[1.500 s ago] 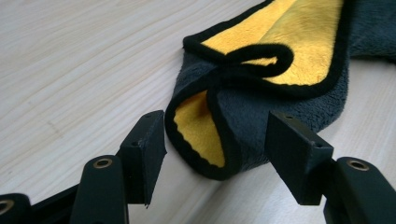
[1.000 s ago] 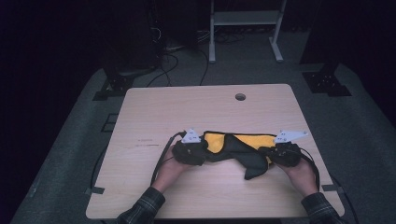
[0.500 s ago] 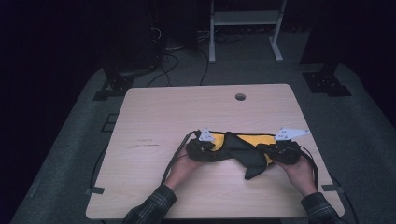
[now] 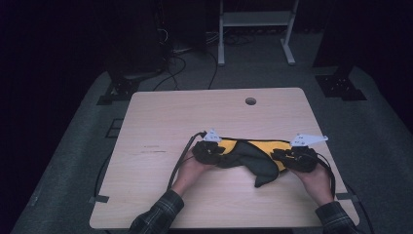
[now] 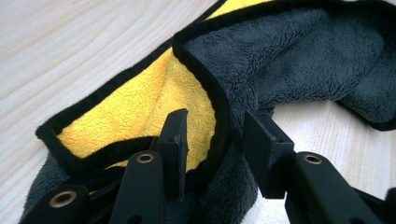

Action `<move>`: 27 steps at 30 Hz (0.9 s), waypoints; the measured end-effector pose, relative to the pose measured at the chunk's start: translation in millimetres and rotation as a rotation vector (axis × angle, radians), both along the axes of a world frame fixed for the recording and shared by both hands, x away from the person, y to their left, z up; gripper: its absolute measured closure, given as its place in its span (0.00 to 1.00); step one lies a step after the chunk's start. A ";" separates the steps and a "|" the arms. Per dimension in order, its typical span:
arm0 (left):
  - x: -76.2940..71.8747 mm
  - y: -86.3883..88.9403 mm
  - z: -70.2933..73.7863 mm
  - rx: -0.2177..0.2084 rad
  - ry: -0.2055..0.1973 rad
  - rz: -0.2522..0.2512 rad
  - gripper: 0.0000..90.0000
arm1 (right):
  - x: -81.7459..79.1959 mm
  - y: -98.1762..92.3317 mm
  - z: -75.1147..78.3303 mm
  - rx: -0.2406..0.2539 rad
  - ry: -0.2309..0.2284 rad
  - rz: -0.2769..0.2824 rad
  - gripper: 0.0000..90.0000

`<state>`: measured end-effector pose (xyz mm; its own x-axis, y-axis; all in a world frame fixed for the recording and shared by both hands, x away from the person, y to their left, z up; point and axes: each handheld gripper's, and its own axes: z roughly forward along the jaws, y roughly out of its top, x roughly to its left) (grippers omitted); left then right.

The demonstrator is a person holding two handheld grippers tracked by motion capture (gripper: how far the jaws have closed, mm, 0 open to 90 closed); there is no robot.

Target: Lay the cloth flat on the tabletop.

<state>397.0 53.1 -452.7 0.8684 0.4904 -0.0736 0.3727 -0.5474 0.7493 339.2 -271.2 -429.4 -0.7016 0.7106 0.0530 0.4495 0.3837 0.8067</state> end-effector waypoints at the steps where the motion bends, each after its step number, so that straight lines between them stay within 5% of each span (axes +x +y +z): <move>1: 0.9 -1.7 -0.6 0.003 -0.001 0.007 0.66 | -0.3 0.4 -0.2 -0.001 0.000 0.001 0.83; 12: 14.2 -6.6 0.0 -0.059 0.028 0.070 0.73 | -2.0 0.6 -1.4 -0.012 -0.003 0.007 0.83; 17: 14.7 -6.3 -4.0 -0.019 0.046 0.066 0.67 | -3.4 -0.1 -1.8 -0.017 0.000 0.006 0.83; 19: 12.1 -11.8 -7.3 0.037 0.039 0.045 0.63 | -5.4 0.4 -1.4 -0.013 -0.002 0.010 0.82; 22: 10.4 -14.9 -8.8 0.041 0.042 0.047 0.64 | -8.4 0.5 -0.6 -0.007 0.003 0.011 0.81; 24: 10.1 -13.0 -5.6 0.029 0.050 0.030 0.86 | -14.8 0.0 1.3 0.005 0.004 0.010 0.79; 27: 10.6 -10.5 -2.3 0.028 0.037 0.037 0.94 | -18.1 0.2 3.1 0.016 0.006 0.008 0.76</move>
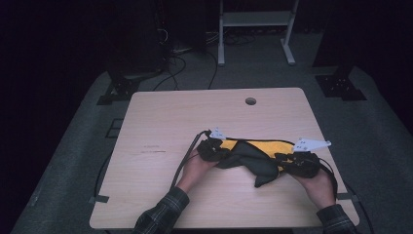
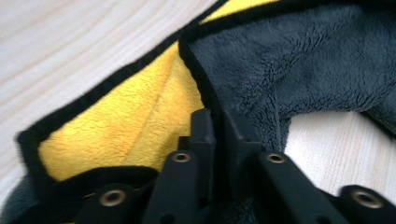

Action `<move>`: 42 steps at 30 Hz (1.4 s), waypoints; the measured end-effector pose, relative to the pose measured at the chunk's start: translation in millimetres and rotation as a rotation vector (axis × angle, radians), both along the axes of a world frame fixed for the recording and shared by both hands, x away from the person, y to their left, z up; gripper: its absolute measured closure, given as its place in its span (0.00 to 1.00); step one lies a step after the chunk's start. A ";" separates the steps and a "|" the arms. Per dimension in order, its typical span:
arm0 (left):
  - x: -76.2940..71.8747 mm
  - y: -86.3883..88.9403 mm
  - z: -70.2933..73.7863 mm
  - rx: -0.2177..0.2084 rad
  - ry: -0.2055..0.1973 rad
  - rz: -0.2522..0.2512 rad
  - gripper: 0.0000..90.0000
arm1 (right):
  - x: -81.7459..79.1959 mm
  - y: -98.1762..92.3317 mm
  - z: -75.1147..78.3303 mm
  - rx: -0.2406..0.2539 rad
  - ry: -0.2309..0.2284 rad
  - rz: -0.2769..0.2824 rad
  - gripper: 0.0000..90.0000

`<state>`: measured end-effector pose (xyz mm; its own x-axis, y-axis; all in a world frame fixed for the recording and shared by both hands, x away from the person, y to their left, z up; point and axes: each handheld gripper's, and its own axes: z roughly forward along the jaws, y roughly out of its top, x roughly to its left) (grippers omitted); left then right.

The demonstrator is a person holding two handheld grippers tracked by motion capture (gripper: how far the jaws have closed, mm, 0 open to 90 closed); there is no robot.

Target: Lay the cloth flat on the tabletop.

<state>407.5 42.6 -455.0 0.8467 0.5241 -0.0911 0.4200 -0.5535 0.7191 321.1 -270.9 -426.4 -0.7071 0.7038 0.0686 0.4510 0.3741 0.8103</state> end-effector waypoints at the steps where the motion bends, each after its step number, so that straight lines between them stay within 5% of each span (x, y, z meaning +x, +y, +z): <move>1: 0.8 2.7 2.2 -0.001 -0.008 0.006 0.94 | -1.4 0.6 0.7 0.004 -0.003 0.003 0.75; 9: 7.8 40.8 25.6 -0.077 -0.053 0.077 0.95 | -21.0 4.5 -3.5 0.031 0.042 -0.015 0.55; 18: 13.8 79.7 38.9 -0.136 -0.073 0.160 0.95 | -27.0 13.8 -9.6 0.007 0.054 -0.041 0.45; 27: 16.5 117.4 37.9 -0.130 -0.075 0.248 0.95 | -34.8 38.4 -14.1 -0.010 0.066 0.054 0.45; 42: 18.7 152.6 40.5 -0.150 -0.082 0.338 0.95 | -39.2 82.3 -34.1 -0.169 0.073 0.156 0.45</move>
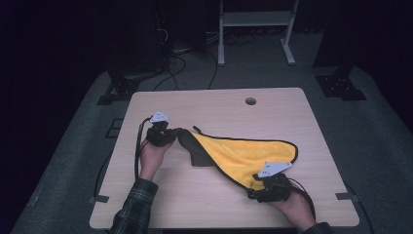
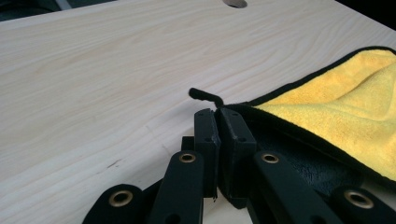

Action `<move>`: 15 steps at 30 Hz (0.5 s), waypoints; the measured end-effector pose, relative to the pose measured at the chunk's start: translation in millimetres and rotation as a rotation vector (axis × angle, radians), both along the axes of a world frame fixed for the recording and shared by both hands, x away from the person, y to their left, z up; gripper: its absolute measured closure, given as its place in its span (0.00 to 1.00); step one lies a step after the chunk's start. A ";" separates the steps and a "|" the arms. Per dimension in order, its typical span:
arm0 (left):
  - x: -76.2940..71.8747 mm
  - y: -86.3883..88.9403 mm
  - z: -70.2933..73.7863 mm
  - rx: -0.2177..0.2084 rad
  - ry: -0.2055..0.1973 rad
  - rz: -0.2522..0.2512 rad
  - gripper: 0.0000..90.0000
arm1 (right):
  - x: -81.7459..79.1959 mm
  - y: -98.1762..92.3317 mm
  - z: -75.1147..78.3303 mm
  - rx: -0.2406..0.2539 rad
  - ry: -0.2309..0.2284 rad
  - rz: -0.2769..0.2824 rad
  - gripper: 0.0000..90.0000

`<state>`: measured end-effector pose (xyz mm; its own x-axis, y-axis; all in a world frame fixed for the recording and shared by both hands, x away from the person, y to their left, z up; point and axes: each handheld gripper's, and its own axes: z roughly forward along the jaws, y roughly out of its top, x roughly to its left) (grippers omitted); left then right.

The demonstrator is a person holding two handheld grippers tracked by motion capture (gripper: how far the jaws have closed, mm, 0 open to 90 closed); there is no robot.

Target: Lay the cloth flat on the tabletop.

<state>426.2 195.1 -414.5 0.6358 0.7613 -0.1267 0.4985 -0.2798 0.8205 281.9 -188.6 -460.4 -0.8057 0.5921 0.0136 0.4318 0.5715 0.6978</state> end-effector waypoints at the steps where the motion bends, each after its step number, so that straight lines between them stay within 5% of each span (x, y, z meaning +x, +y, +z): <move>1: -0.2 1.8 0.2 -0.005 -0.002 0.004 0.95 | 0.1 1.0 -2.4 -0.019 0.005 0.000 0.45; 4: -0.6 6.0 0.8 -0.002 -0.001 0.012 0.95 | -0.4 0.2 -2.5 -0.012 0.009 -0.001 0.45; 15: 0.6 11.3 0.6 -0.012 -0.002 0.025 0.95 | -11.7 12.8 -9.9 -0.057 0.010 0.130 0.57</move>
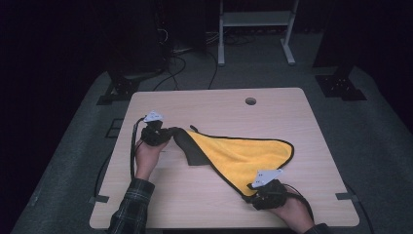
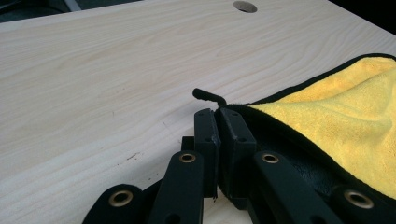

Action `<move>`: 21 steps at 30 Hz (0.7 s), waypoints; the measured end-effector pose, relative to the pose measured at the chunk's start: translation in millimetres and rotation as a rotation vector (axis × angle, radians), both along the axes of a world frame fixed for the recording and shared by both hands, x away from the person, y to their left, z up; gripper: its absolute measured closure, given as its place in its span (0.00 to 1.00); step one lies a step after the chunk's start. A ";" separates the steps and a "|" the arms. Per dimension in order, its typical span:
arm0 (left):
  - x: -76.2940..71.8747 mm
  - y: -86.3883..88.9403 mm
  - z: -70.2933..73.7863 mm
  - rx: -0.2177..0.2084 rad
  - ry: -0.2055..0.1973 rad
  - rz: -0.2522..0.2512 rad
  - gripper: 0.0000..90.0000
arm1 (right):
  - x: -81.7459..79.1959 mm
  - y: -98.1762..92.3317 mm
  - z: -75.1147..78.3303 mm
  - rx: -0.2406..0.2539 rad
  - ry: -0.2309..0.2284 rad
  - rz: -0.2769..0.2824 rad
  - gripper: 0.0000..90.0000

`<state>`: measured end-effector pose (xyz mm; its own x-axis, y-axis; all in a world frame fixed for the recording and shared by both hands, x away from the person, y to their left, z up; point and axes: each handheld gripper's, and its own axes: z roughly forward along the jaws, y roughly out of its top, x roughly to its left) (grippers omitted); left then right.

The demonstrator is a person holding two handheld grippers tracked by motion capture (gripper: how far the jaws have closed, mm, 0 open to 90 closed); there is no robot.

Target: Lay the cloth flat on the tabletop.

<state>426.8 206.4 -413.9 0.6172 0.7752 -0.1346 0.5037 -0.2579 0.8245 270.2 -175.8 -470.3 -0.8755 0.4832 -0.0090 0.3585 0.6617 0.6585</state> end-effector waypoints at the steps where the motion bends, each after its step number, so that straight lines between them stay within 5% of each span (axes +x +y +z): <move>1: 0.0 0.0 0.0 0.000 0.000 0.000 0.95 | 0.0 0.0 0.0 0.000 0.000 0.000 0.57; 8: -0.7 1.7 1.0 -0.003 0.002 -0.008 0.95 | 1.8 -4.6 1.1 -0.014 -0.019 -0.010 0.88; 11: -0.9 2.0 1.4 -0.004 0.000 -0.012 0.95 | 2.8 -6.2 1.8 -0.018 -0.018 -0.017 0.89; 21: -4.5 3.2 6.3 -0.023 -0.017 -0.030 0.95 | 28.6 -56.7 31.4 0.157 -0.064 -0.189 0.92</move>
